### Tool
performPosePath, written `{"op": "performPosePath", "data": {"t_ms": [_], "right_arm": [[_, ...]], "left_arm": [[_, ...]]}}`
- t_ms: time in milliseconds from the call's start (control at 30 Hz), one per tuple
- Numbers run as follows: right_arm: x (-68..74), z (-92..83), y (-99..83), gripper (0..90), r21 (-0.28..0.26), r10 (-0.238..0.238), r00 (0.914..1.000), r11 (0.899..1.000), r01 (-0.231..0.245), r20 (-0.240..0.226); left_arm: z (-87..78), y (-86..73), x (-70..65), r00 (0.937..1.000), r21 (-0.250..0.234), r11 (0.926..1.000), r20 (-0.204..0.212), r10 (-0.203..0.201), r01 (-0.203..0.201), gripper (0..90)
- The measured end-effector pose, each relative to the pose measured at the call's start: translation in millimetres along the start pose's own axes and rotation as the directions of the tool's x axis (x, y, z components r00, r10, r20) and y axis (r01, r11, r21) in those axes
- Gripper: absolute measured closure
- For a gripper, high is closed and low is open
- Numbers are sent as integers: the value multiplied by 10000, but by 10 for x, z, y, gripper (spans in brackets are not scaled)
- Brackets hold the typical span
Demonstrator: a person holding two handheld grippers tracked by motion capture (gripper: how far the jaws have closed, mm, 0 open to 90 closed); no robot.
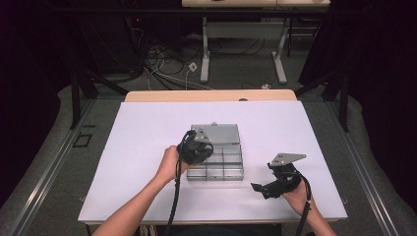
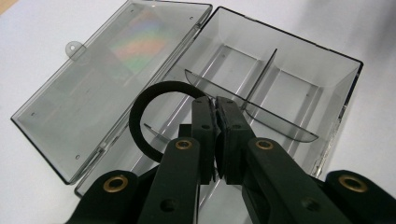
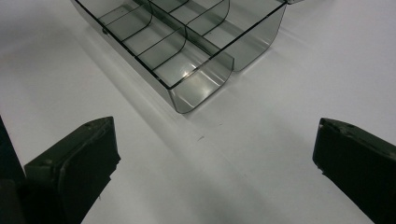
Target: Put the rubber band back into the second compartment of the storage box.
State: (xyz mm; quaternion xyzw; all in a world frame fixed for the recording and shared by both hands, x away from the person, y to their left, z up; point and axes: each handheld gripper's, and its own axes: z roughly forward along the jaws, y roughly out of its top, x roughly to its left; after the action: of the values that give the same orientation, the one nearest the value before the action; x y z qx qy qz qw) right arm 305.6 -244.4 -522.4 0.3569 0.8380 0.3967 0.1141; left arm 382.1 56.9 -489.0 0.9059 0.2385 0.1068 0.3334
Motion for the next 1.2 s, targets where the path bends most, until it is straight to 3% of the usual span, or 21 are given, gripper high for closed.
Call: {"op": "performPosePath", "data": {"t_ms": [600,833,867,1067,1133,1200], "right_arm": [[3,-15,4,0,168,52,10000,9998,-52,-25],[-1,-1,-1,0,-42,29,10000,10000,-29,-51],[-1,-14,4,0,174,1,10000,9998,-1,-29],[-1,-16,5,0,172,-32,10000,9998,32,2],[0,-6,0,0,-15,-1,10000,10000,1,-8],[0,-18,6,0,162,-4,10000,9999,3,22]], "left_arm": [[158,53,-46,9997,220,9997,231,122,-127,870],[231,58,-48,9995,364,9993,318,80,-92,869],[244,58,-49,9994,358,9993,348,86,-99,869],[315,72,-67,9991,524,9985,404,138,-159,868],[336,78,-70,9988,552,9984,474,122,-148,868],[357,82,-74,9988,565,9983,475,146,-173,868]]}}
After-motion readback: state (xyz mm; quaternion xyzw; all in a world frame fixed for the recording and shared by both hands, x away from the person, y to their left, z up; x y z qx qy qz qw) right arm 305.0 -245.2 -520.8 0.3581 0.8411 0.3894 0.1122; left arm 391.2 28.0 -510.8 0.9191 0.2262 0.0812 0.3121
